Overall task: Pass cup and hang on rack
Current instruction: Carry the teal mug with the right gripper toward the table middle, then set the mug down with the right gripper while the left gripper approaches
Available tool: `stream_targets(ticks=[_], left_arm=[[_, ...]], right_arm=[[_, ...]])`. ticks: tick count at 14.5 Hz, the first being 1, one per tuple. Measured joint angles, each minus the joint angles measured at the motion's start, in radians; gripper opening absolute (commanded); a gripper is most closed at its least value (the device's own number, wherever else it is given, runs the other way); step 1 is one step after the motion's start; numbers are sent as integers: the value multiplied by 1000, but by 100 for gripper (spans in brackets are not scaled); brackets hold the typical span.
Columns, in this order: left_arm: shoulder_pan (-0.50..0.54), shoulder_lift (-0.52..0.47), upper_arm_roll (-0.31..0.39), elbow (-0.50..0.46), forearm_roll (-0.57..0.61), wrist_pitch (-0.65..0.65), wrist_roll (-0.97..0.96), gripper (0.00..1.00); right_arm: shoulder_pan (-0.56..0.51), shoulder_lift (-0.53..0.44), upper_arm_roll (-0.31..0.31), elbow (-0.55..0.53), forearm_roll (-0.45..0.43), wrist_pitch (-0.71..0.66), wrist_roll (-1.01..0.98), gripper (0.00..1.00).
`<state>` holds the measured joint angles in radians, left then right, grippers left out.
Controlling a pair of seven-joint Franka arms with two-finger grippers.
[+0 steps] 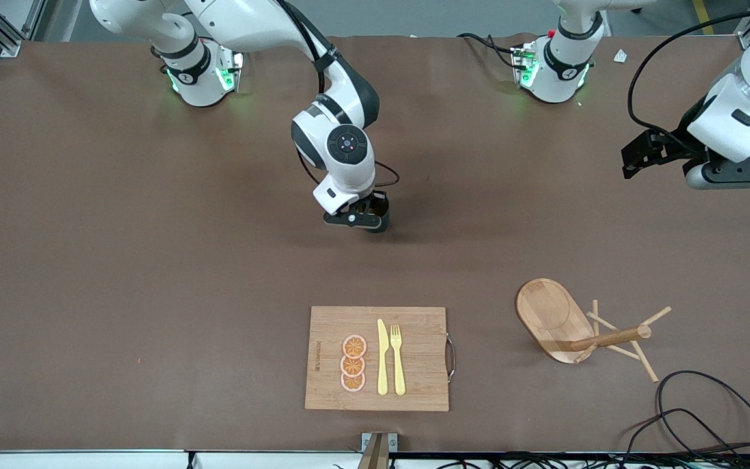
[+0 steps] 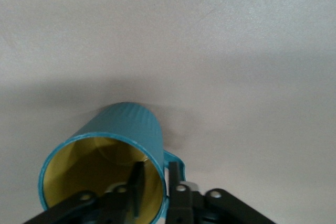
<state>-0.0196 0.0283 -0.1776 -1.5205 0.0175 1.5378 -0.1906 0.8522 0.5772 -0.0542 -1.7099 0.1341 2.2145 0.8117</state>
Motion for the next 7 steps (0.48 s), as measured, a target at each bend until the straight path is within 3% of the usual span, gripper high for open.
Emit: stream_targets(ticks=[4,7], left_arm=[[-80,5,-48,1,188,0,-32,100],[-135,6,-66,1,221,-9,-53,100]], right_arm=[[-2,0,-5,8,0,-1,-1,100],[-13,-6,-8,39,0,-45,-11,100]])
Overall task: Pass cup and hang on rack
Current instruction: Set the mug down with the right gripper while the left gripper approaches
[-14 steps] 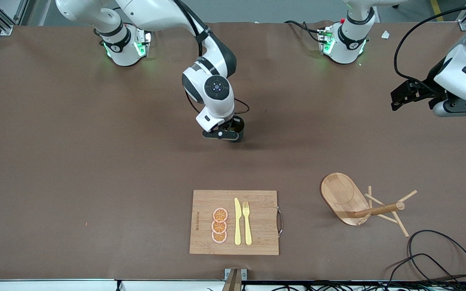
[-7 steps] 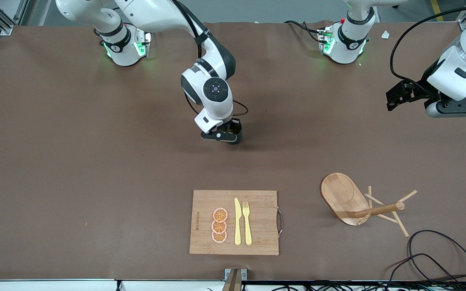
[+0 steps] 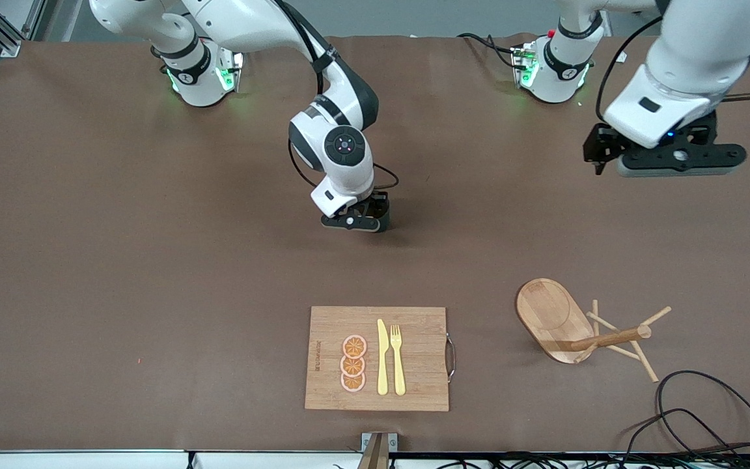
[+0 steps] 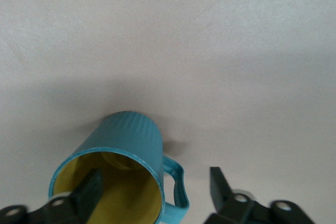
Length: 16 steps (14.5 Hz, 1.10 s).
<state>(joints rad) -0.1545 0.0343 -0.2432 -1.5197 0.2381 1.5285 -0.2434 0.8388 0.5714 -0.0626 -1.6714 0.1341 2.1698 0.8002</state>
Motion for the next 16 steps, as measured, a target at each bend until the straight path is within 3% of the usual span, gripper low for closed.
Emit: stream_targets(ticks=[4,8,12,16], left_arm=[[-44,19,-15,0,-10,-2,-153,100],[-114,53,-32,0,-17,-2,-364,100],[-263,121,-35,3,-18,4,-652,100],[-459,260,-37,33,8,59,-1047,100]], right_arm=[[-83,-85,-6,47,0,-180,-140,100],[-268,-194,-16,50,-2,-342,-410,100],[-466,-277,-23,50,-90,-455,-592,100],[-639,-334,-24,50,-104,-501,-750,100]])
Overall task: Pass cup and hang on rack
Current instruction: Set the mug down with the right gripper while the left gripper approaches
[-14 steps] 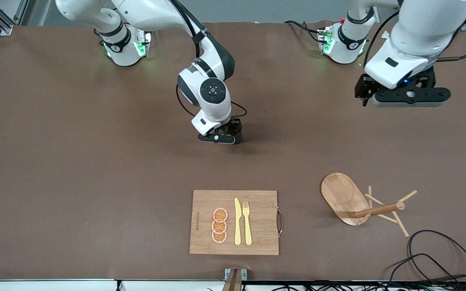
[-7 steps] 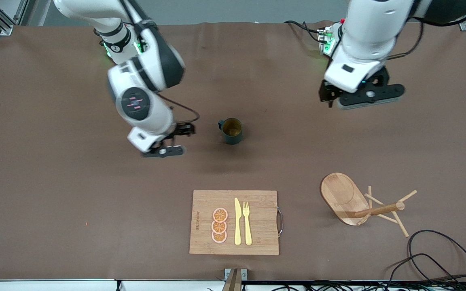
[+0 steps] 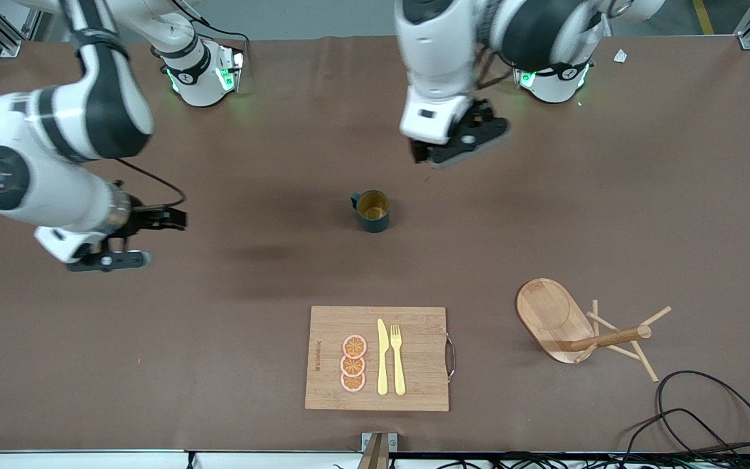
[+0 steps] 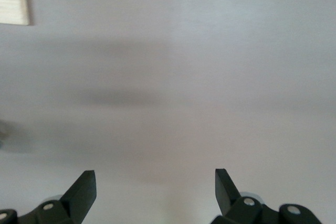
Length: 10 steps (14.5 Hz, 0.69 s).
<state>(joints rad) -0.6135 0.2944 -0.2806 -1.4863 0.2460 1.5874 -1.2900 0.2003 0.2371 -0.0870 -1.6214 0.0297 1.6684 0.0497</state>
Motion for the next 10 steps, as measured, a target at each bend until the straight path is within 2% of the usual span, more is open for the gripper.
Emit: stream_targets(ticks=[6,10], left_arm=[[-219,260,5,85,132,50,-388,100],[-305,388,14,156,214,70,-523,100]], right_arm=[[-182,-31,1,47,-2,-63,-134,100],[-207,-32,2,99,-20,-97,-150,100]])
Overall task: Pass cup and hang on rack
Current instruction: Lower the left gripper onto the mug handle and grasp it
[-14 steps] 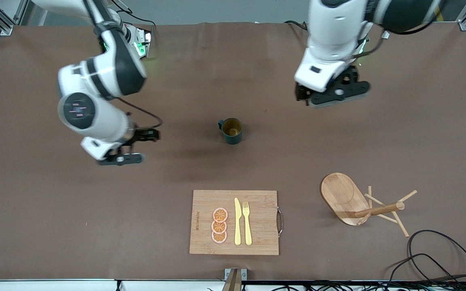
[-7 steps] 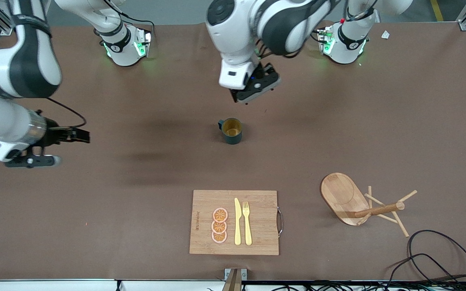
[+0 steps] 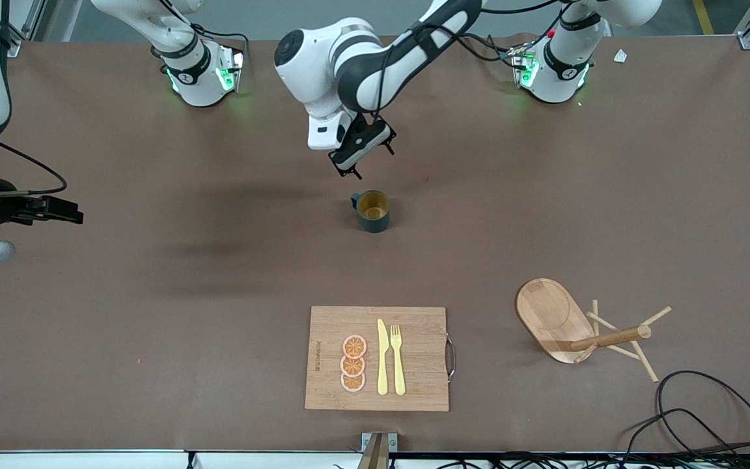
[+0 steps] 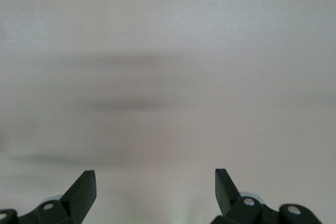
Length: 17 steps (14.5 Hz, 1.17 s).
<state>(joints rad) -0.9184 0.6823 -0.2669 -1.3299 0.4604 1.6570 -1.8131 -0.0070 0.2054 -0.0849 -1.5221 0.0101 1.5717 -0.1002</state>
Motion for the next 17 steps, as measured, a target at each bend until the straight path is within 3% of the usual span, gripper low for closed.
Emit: stream_targets(ticks=[5,9,14,17], left_arm=[[-104,74,93,36,12,104,-165,100],[-126,107,123,40,13,172,-265,97],[-259,169,272,41,17,219,-398,96],[-290,188,297,44,19,226,-458,93]], right_arm=[[0,9,7,41,-39,-4,0,100],[1,17,13,48,-39,-18,0,100],[1,18,16,51,-39,-84,1,100],[1,18,18,53,-36,-89,1,100]])
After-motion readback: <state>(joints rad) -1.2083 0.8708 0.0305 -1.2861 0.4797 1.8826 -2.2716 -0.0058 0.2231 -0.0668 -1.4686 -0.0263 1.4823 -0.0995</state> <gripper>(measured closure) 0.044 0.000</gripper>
